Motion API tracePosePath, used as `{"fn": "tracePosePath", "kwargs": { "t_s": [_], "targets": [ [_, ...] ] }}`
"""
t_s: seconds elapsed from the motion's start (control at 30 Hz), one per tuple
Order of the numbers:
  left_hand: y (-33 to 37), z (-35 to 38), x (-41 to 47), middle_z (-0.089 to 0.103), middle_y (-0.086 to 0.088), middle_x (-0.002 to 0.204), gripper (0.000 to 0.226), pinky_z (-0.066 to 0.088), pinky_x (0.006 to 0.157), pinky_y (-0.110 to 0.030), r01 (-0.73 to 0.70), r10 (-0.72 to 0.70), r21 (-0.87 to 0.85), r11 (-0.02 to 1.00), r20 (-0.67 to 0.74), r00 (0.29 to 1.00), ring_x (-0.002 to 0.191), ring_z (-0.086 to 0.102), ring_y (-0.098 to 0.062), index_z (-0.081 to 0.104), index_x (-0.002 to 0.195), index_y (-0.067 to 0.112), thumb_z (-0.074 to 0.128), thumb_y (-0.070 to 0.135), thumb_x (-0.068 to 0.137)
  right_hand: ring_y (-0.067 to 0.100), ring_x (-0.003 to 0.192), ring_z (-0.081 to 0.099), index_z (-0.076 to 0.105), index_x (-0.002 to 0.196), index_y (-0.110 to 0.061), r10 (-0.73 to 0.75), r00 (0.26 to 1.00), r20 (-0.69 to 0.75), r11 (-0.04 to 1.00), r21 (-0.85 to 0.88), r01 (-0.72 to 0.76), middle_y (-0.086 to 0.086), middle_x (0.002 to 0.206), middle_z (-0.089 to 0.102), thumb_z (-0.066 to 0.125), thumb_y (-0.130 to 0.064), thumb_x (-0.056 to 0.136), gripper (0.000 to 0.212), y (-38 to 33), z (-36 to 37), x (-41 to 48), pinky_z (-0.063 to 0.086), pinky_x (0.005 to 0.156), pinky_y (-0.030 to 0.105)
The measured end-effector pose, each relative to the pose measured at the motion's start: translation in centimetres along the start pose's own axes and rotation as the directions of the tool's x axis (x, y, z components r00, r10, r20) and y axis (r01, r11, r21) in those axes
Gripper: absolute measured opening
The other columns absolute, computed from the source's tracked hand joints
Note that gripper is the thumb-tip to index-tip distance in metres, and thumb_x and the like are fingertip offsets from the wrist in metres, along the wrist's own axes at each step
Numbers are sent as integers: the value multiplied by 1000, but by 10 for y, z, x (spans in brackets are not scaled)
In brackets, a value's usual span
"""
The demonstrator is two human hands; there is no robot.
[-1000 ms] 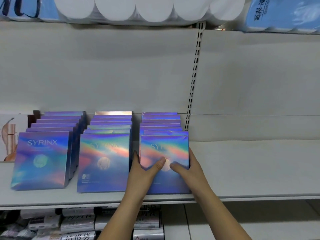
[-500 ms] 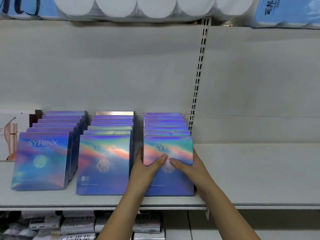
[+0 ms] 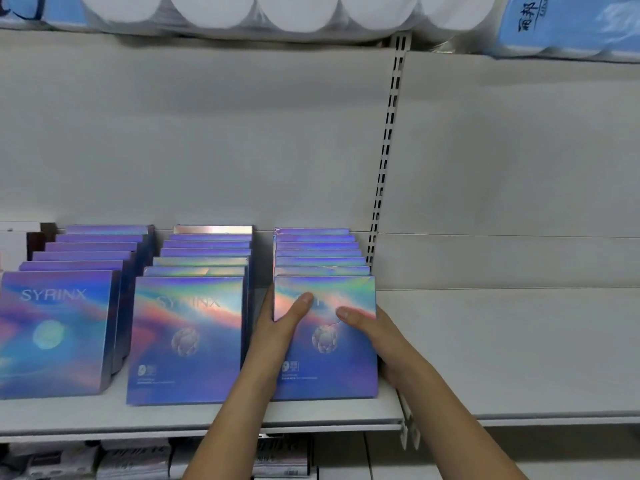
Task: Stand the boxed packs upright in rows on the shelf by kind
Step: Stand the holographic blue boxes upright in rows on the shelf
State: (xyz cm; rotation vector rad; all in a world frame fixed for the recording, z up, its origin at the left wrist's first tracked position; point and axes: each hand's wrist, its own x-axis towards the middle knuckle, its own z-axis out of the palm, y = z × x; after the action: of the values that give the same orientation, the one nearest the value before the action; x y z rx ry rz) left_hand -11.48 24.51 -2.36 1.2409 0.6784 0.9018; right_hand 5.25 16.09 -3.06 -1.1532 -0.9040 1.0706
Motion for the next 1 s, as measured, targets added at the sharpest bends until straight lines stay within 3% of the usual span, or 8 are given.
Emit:
{"fn": "tracePosePath", "kwargs": {
  "t_s": [0.13,0.23,0.43,0.6,0.7,0.8,0.93,1.0],
  "targets": [
    [1,0,0,78,10,110,58,62,67,-28,10,-10,-6,1000,-12,1000,96,77,-12,57,133,41,71,58,79,38,122,65,59,138,-20,-3,1000,15,1000,2,3,13,134,68,79,-33,84,59,-2,0,0,45,109,62],
    [0,-1,2,79,11,105,48,61,63,-25,25,-25,-5,1000,0,1000,94,77,-11,58,131,42,71,53,86,40,122,65,58,138,-18,9,1000,13,1000,20,-9,14,133,68,79,-32,84,59,-3,1,-1,45,109,64],
    [2,-1,3,77,1,116,54,65,79,-39,44,-44,12,999,22,999,101,77,-23,57,137,35,70,53,88,40,120,66,60,136,-18,13,1000,-6,1000,15,-13,15,131,69,77,-29,85,56,-3,2,-1,45,108,64],
    [3,-1,2,78,14,108,43,60,66,-22,6,-6,23,1000,25,1000,96,77,-9,60,129,44,73,51,88,38,121,66,61,136,-21,-1,1000,10,1000,-2,1,13,133,69,79,-33,87,54,-3,2,-3,45,109,62],
    [2,0,3,78,12,110,43,62,70,-25,2,-4,32,999,33,999,97,77,-11,60,128,43,74,49,88,36,122,66,61,137,-22,-20,1000,18,999,-42,21,11,134,68,80,-32,85,57,-6,0,-2,45,110,61],
    [0,1,4,77,18,110,41,57,67,-14,-58,57,54,997,23,998,97,74,-2,62,128,42,74,47,89,34,121,66,62,136,-21,-19,1000,9,998,-54,19,10,133,69,79,-33,85,55,-7,0,-2,46,109,59],
    [3,1,3,76,15,118,50,57,80,-13,-106,109,137,985,-15,994,104,71,0,61,135,32,75,44,88,31,119,68,62,136,-21,-27,1000,-12,997,-66,26,8,131,71,78,-32,87,52,-10,2,-7,53,103,50],
    [7,1,2,70,10,132,64,55,100,-29,-132,154,246,960,-69,986,118,67,-6,54,143,30,76,48,86,23,113,72,62,133,-23,-86,995,-56,989,-123,78,4,127,73,80,-27,88,49,-13,4,-10,60,90,37]
  ]
}}
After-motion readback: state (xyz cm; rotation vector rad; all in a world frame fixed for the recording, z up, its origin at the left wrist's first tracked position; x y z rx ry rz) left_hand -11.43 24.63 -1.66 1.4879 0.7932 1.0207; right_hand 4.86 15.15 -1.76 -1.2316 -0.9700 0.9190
